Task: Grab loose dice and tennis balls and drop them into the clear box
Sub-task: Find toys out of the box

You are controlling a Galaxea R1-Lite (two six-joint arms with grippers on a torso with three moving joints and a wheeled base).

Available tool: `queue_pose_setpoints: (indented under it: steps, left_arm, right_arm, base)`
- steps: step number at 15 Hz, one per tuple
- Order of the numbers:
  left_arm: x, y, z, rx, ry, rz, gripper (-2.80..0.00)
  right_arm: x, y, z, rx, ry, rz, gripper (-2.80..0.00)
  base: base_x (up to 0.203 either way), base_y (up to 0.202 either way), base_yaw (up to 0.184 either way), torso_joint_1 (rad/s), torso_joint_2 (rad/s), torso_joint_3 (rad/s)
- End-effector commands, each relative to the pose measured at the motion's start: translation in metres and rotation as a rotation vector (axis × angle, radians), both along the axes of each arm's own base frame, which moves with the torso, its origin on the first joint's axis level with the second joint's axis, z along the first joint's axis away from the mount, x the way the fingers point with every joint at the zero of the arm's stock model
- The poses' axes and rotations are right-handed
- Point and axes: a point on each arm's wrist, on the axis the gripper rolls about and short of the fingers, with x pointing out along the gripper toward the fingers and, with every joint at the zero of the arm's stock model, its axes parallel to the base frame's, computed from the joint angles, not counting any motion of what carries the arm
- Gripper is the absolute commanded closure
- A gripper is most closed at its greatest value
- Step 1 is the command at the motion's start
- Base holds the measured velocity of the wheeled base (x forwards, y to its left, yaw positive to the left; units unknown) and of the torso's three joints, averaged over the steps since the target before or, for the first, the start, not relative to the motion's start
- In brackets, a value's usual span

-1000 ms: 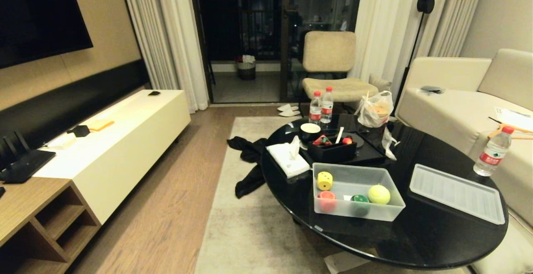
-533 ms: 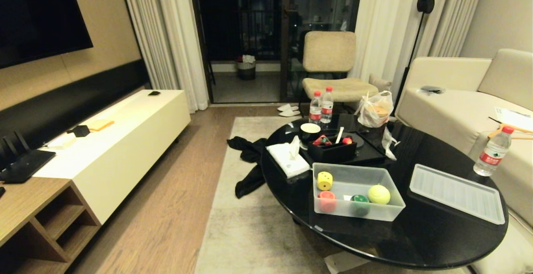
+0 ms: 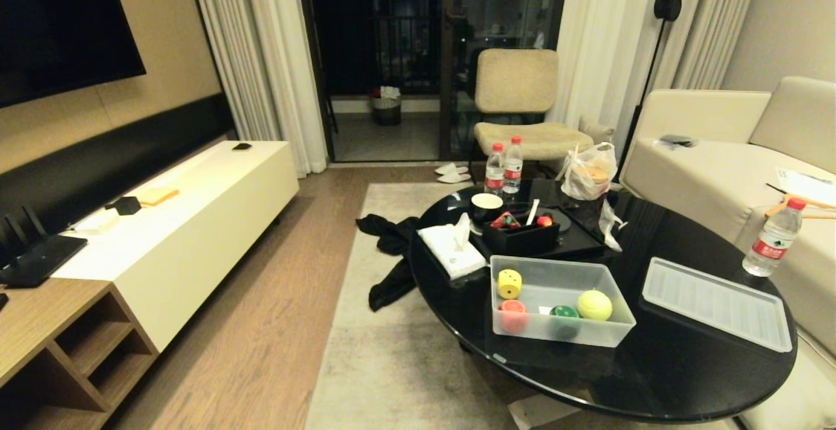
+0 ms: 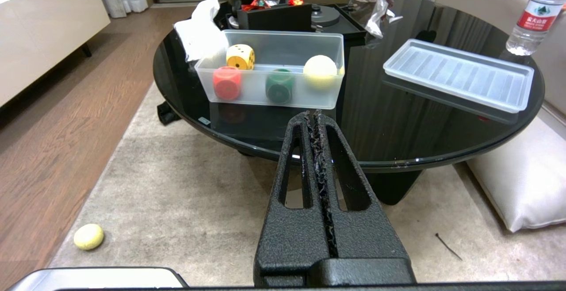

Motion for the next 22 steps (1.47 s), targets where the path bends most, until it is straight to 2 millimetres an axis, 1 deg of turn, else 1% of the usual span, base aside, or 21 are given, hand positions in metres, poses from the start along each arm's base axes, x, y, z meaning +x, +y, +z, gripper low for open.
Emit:
queue_pose_setpoints:
  steps: [1,22]
  left_arm:
    - [0.0002,0.0000,-0.0003,0.000,0.002,0.000,0.00]
    - [0.0002,0.0000,-0.0005,0.000,0.003,0.000,0.00]
  right_arm:
    - [0.0001,0.0000,-0.0004,0.000,0.002,0.001,0.00]
    - [0.0000,0.0000,-0.0001,0.000,0.000,0.002,0.00]
  base:
    - [0.000,0.000,0.000,0.000,0.00,0.000]
    - [0.000,0.000,0.000,0.000,0.00,0.000]
